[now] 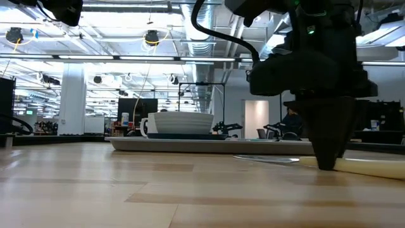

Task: Set up tray
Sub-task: Put the yellow knife to the right of the blue spoon on the black napkin

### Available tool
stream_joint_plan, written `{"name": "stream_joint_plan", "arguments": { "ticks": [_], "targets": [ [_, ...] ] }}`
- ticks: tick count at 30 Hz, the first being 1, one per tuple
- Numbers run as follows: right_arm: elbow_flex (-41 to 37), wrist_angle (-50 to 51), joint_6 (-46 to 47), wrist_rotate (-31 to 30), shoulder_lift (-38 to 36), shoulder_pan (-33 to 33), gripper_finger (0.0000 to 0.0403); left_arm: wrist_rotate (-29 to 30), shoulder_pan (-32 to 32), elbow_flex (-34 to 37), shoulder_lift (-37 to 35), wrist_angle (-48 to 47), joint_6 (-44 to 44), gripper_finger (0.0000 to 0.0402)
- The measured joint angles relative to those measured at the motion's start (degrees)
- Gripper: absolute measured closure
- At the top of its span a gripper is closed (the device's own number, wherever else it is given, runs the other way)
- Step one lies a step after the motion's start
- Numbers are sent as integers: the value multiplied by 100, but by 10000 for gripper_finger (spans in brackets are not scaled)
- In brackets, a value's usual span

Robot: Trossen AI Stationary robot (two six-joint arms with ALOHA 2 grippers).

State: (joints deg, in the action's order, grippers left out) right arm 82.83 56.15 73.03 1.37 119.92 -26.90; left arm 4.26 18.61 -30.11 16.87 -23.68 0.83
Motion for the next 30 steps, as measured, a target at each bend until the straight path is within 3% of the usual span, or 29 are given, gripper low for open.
{"name": "stream_joint_plan", "arguments": {
  "ticks": [7,21,26,30],
  "targets": [
    [-27,44,3,346,-327,-182,368,-1,-1,0,0,1,-1,210],
    [-5,671,719,-372,-1322,-332,368,-1,-1,0,-1,2,-1,210],
    [-3,1245,945,-581,-1575,41,368,-1,-2,0,-1,12,-1,210],
    [-3,1631,721,-648,-1731,700,364,-1,-1,0,-1,38,-1,210]
  ]
}}
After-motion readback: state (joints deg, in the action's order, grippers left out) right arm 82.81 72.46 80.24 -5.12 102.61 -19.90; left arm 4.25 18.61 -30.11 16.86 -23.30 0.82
